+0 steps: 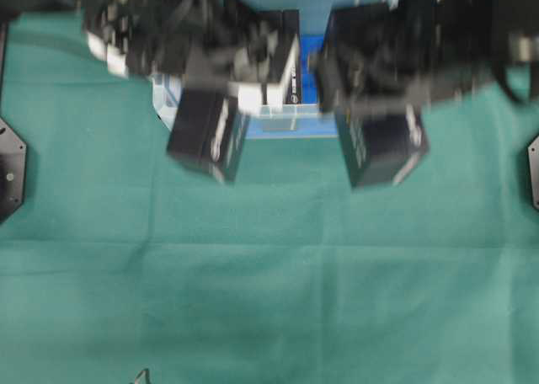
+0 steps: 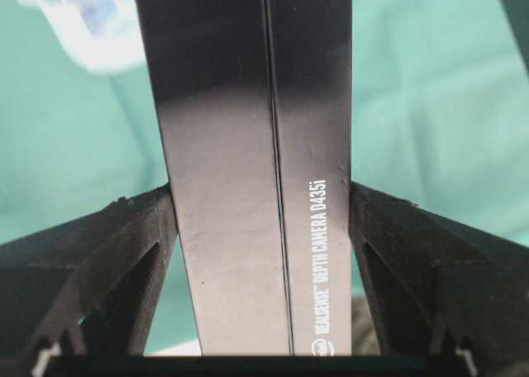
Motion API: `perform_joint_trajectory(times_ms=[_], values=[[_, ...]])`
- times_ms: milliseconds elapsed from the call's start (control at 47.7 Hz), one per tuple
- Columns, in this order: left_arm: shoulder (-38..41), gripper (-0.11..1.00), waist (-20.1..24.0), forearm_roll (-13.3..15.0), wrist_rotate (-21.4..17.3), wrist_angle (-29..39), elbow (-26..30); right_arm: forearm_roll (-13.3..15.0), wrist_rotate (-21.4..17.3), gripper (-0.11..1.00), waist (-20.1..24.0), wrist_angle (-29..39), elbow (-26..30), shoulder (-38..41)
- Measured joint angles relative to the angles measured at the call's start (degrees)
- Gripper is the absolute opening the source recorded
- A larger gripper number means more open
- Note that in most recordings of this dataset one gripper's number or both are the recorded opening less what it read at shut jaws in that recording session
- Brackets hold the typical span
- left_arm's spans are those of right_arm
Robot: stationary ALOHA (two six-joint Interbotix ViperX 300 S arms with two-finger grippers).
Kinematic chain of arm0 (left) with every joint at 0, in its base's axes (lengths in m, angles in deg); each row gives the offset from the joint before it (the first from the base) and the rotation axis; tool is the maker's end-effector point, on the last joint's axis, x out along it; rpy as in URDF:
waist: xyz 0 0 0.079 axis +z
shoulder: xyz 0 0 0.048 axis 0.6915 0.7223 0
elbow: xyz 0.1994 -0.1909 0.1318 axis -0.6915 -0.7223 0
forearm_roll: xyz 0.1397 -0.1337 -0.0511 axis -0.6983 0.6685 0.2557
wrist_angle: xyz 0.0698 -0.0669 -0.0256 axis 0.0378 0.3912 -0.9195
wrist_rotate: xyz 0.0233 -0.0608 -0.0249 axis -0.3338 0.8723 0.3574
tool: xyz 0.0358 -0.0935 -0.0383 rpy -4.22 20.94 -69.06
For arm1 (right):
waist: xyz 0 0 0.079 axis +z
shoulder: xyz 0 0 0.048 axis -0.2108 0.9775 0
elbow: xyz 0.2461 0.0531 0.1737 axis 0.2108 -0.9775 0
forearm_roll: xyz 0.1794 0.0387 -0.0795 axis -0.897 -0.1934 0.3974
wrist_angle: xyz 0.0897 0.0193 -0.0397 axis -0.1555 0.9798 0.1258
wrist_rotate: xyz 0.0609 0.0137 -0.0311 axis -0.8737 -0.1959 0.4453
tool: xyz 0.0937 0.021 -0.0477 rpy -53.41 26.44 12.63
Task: Take the box out of the case with both arms.
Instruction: 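Carry both boxes toward the front of the table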
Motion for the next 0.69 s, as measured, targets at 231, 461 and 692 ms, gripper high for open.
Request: perform_joint_trajectory(times_ms=[231, 461, 692], values=[[0.0, 0.64, -9.3, -0.2, 11.3, -0.1, -1.7, 0.7, -9.7, 0.67, 9.8, 1.6, 0.1, 0.8], [-0.1, 0.64, -15.3, -0.3, 17.1, -0.1, -2.1, 0.7, -16.9, 0.67, 15.6, 2.1, 0.0, 2.0], [-0.1, 0.64, -16.3, -0.4, 17.2, -0.1, -2.5, 1.0, -19.1, 0.67, 16.6, 1.8, 0.0, 3.4]])
